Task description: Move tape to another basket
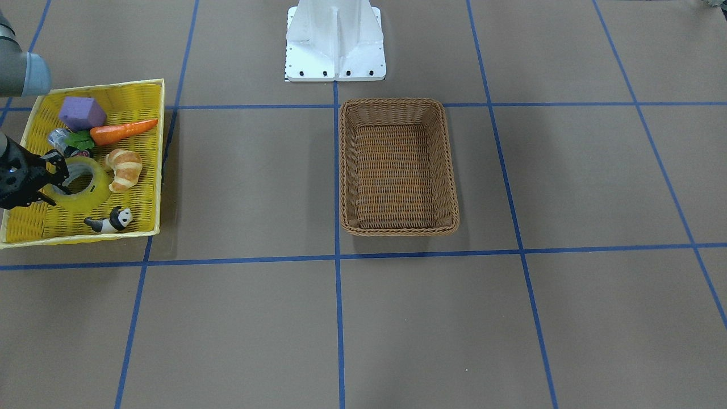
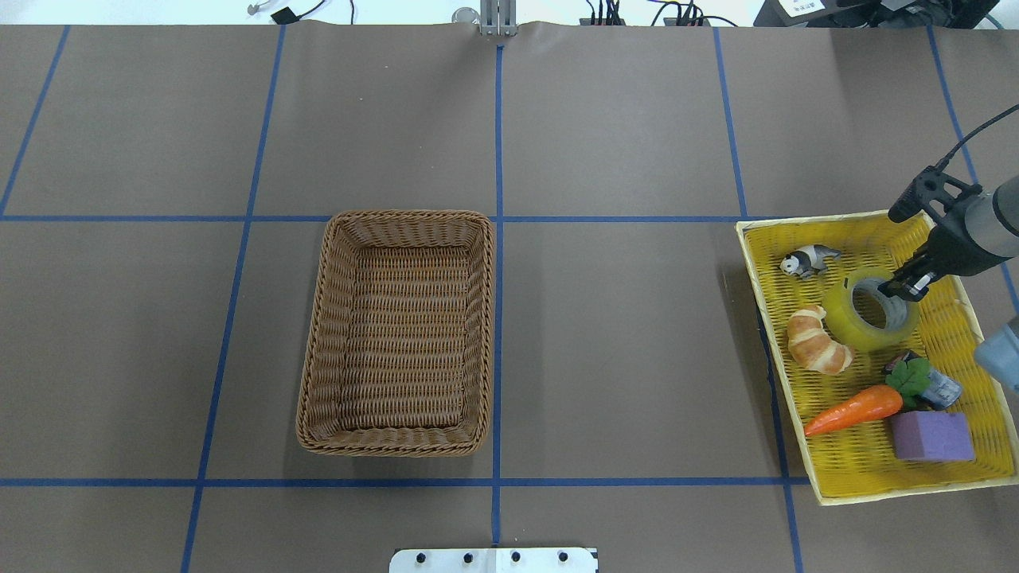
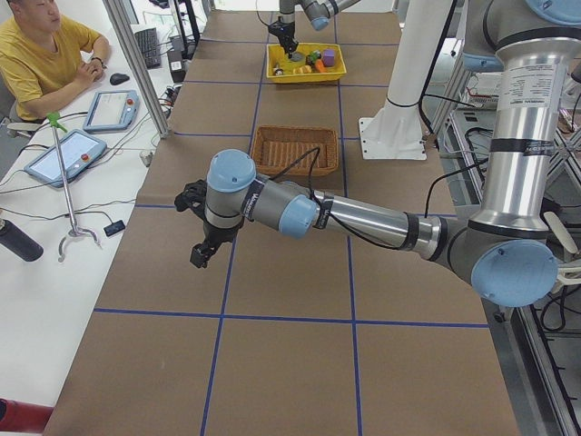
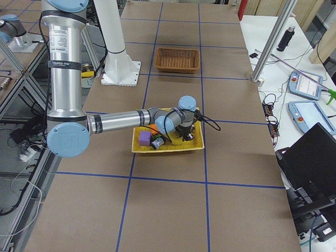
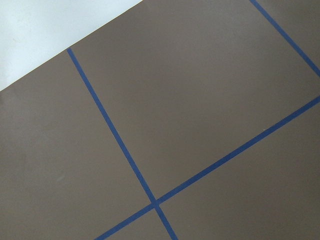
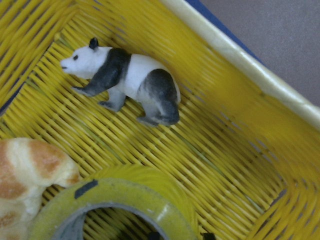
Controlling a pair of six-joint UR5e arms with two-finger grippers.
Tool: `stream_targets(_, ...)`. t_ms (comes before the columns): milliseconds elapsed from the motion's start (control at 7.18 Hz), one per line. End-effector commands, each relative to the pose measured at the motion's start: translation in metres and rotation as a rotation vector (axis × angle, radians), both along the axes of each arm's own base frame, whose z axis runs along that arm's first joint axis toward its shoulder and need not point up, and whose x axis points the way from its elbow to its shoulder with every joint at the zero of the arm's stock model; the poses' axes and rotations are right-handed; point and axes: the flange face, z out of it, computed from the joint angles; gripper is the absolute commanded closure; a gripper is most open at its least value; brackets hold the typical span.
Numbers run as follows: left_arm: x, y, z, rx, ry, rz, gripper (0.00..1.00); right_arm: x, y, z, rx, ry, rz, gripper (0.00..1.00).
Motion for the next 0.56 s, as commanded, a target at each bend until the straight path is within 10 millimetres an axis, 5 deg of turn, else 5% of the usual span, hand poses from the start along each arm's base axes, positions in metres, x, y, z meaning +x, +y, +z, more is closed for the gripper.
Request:
stream_targets(0, 0.000, 0.000, -0.001, 0.003, 0.000, 0.000, 0.01, 0.036, -0.018, -0.018, 0.028, -0.028, 0.078, 1.00)
stream_targets(279, 0.001, 0.001, -0.015, 0.028, 0.001, 0.001, 0.01, 0.092, -0.034, -0.073, 0.031, -0.141, 0.189, 1.00)
stream_targets(418, 0.003, 0.001, -0.034, 0.048, 0.031, 0.000, 0.01, 0.089, -0.052, -0.107, -0.034, -0.192, 0.293, 1.00)
